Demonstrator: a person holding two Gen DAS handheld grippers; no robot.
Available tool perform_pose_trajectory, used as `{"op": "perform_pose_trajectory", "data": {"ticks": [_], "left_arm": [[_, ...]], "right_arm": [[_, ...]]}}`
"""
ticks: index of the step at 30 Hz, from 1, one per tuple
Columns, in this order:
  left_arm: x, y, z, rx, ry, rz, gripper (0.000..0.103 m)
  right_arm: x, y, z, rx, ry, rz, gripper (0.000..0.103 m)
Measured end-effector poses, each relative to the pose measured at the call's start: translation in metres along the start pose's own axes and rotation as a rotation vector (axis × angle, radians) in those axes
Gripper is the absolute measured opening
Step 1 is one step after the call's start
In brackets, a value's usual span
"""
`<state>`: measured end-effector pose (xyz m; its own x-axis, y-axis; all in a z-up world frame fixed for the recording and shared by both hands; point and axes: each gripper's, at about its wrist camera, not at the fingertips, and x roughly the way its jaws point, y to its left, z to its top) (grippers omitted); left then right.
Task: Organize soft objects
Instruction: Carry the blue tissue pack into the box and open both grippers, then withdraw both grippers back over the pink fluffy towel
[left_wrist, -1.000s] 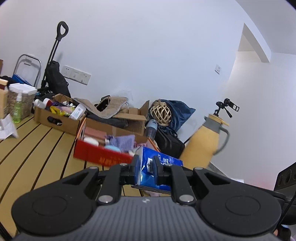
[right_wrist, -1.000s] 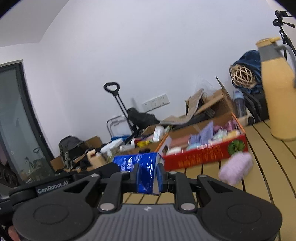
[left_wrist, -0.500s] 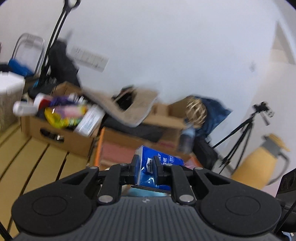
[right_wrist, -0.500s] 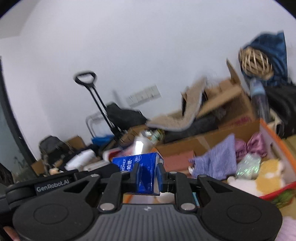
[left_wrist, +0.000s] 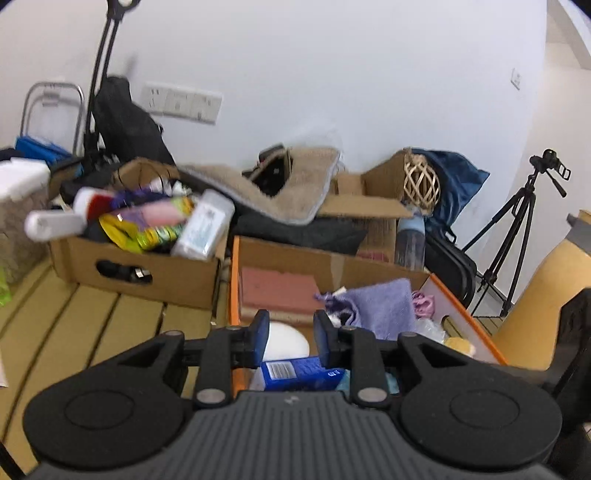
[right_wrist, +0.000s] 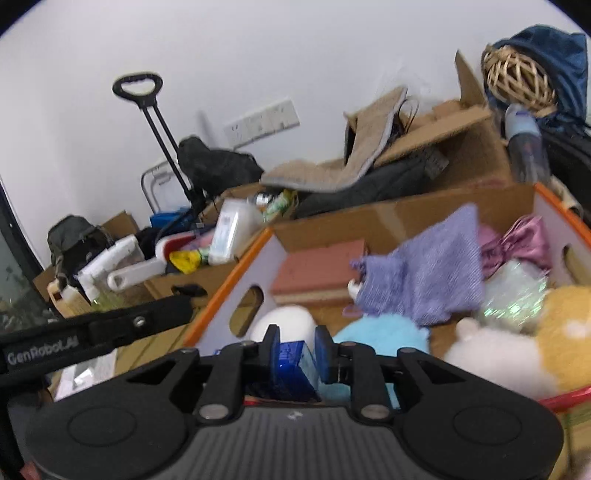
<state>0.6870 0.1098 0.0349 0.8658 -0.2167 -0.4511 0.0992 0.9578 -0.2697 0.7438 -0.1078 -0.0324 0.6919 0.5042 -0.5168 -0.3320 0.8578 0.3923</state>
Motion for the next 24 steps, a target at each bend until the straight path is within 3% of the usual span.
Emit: {"op": "perform_pose_trajectory", "data": {"ticks": [6,10,15,20,24], "left_arm": [[-0.081,-0.020,-0.009,0.041,-0.074,0.019,0.025],[-0.145,-0.037,-0.027,0.091,-0.109,0.039,0.035],[-0.215,-0.059,-0.054,0.163,-0.162,0.094,0.045],[-0.269,-0.083,-0.102,0.242,-0.195,0.131,0.054],[-0.311,-0.100,-0.134,0.286,-0.241,0.136,0.074]], "right_arm": [[-0.094,0.009,0.016,-0.057,-0.092,0.010,0.028],[-0.162,0.025,0.007,-0.140,-0.139,0.024,0.036],[-0.240,0.043,-0.025,-0.243,-0.185,0.002,0.050],[-0.298,0.048,-0.073,-0.295,-0.214,-0.039,0.063],[-0.345,0.055,-0.110,-0.355,-0.253,-0.090,0.073]]}}
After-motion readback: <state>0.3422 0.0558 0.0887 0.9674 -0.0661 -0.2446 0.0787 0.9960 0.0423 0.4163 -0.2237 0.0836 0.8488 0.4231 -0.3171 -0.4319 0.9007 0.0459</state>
